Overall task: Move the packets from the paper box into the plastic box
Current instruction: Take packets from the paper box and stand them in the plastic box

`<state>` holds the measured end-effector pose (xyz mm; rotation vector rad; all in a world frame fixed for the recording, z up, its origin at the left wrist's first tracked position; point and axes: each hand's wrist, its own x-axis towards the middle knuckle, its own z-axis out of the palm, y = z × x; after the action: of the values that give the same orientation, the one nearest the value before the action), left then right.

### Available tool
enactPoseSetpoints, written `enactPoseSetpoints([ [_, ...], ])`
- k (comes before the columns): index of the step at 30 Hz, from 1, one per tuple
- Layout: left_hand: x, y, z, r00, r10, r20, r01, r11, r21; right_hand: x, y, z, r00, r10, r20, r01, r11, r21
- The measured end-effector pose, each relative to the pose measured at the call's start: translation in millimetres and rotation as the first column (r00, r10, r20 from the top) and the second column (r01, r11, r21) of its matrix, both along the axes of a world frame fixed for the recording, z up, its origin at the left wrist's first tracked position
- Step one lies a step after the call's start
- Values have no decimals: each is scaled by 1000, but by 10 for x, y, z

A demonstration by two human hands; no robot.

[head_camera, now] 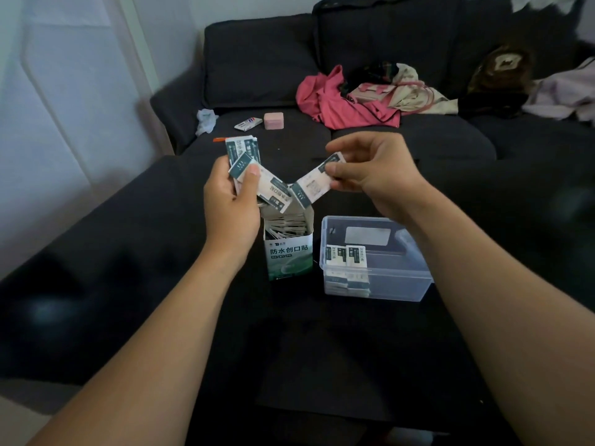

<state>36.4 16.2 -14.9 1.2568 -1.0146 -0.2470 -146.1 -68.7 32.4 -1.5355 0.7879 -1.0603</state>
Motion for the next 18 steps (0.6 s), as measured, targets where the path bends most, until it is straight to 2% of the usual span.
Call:
enactPoseSetpoints([
  [3,-100,64,41,972,-168,-164,176,984,38,-80,-28,22,991,24,131,-49,981,187],
  [5,-163,74,48,954,-218,-205,233,971,54,-92,-47,23,976,13,215,-80,948,307],
  [9,-224,50,35,942,-211,-262,230,972,41,-27,-41,41,936,-20,350,-145,886,440],
  [11,-251,36,34,924,-190,-332,209,978,21,56,21,23,933,-13,360,-178,853,491],
  [13,-281,24,61,866,-183,-465,193,981,-27,200,126,-34,945,-16,327,-171,828,535],
  [16,-331,0,130,717,-178,-674,119,984,-134,472,288,-135,942,-112,315,-94,816,571],
  [18,-370,-15,162,646,-179,-742,66,982,-179,625,400,-186,920,-187,345,-52,812,581],
])
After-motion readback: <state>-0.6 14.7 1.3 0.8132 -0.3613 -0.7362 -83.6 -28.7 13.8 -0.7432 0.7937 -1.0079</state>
